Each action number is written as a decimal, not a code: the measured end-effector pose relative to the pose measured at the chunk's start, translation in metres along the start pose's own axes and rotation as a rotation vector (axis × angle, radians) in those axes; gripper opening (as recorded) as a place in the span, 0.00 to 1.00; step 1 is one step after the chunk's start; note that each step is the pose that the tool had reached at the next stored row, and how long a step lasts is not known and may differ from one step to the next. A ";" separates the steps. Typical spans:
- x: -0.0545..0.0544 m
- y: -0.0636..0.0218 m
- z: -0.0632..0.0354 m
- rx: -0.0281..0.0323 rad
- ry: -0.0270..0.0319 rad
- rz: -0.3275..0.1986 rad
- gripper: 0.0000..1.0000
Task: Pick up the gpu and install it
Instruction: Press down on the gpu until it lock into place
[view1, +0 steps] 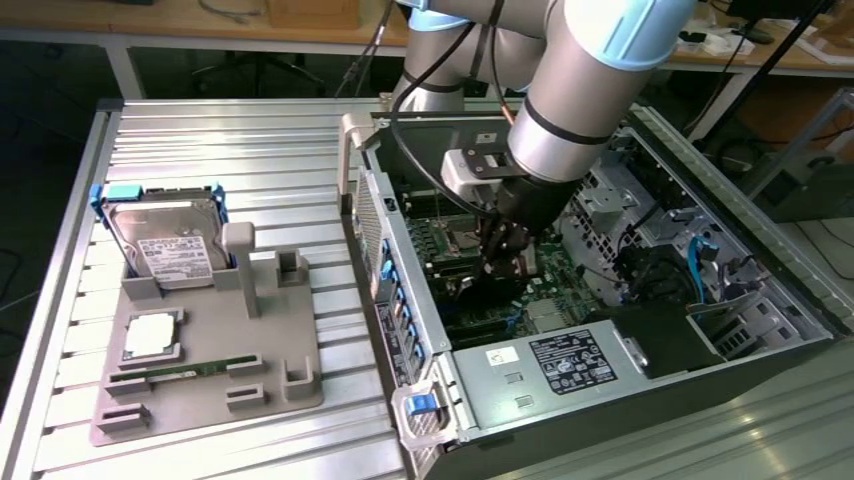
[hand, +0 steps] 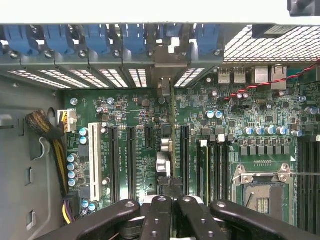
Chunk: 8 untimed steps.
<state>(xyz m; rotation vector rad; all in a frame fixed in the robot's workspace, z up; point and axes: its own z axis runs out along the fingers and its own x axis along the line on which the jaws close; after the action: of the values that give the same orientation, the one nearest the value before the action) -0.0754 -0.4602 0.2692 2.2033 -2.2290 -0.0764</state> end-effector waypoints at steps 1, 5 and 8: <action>0.000 0.0000 -0.0008 0.0003 -0.0008 0.000 0.11; 0.000 0.0005 -0.0127 0.0002 -0.0006 0.000 0.11; -0.001 0.0007 -0.0197 0.0003 -0.0005 0.000 0.11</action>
<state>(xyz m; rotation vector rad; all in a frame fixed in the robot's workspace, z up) -0.0753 -0.4601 0.2890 2.2037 -2.2293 -0.0767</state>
